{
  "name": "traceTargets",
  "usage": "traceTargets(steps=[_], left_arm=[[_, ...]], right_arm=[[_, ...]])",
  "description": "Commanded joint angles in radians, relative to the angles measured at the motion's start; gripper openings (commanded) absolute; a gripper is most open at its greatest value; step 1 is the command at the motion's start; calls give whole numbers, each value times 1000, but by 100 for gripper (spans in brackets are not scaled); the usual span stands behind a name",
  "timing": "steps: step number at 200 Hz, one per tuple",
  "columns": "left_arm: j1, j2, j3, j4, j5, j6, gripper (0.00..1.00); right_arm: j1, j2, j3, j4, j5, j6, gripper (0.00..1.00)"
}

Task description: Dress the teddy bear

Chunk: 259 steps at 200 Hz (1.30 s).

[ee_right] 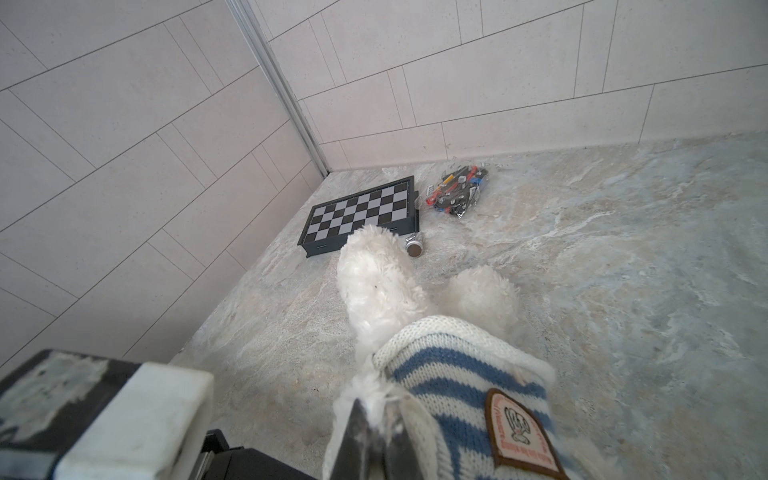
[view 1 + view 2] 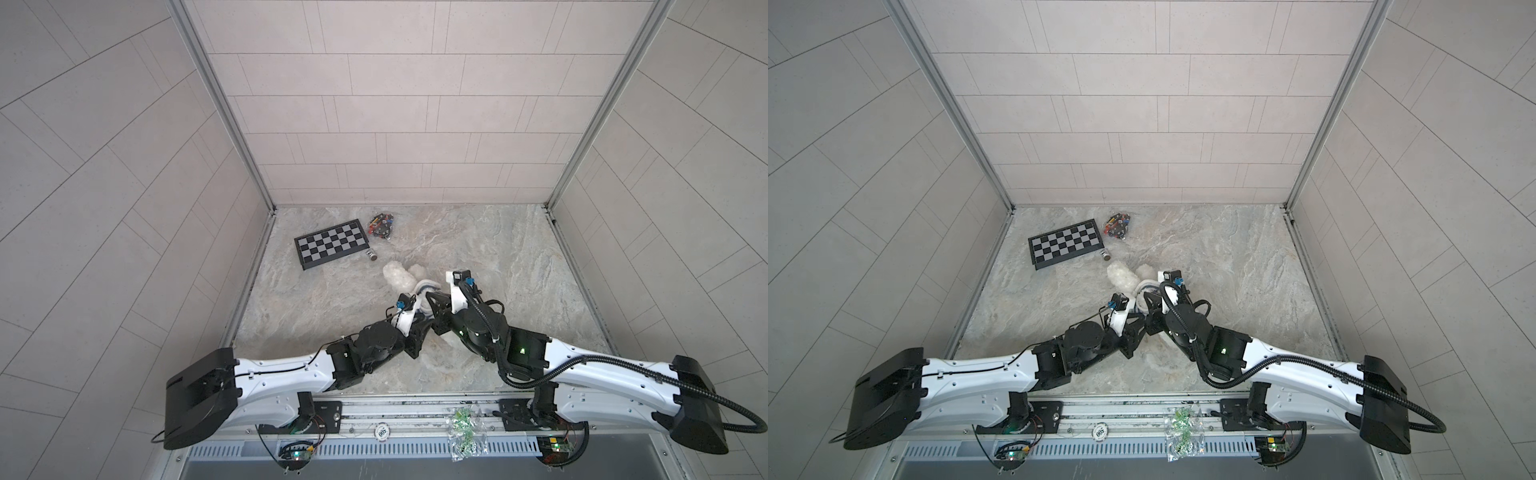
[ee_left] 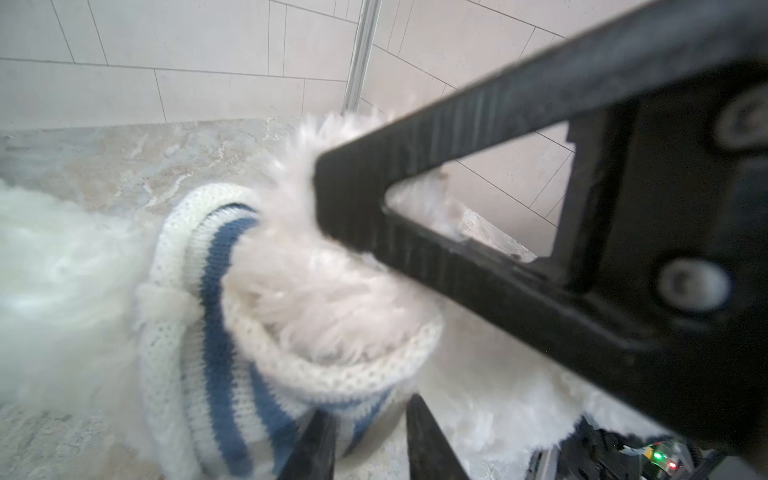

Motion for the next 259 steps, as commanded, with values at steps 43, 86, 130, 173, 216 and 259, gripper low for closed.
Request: traceTargets(steps=[43,86,130,173,216,259], left_arm=[[-8,52,-34,189,-28,102,3],[-29,70,-71,207,11,138,0],[-31,39,-25,58,113,155,0],[-31,30,49,-178,215,129,0],[-30,-1,23,-288,210,105,0],[-30,-80,-3,-272,167,71,0]], right_arm=[[-6,-56,6,10,34,38,0],[-35,-92,14,-13,35,28,0],[-72,-130,54,-65,10,-12,0],[-80,-143,110,-112,-31,-81,0],[-80,-162,129,-131,-68,-123,0],[-80,-138,126,-127,-145,-129,0]])
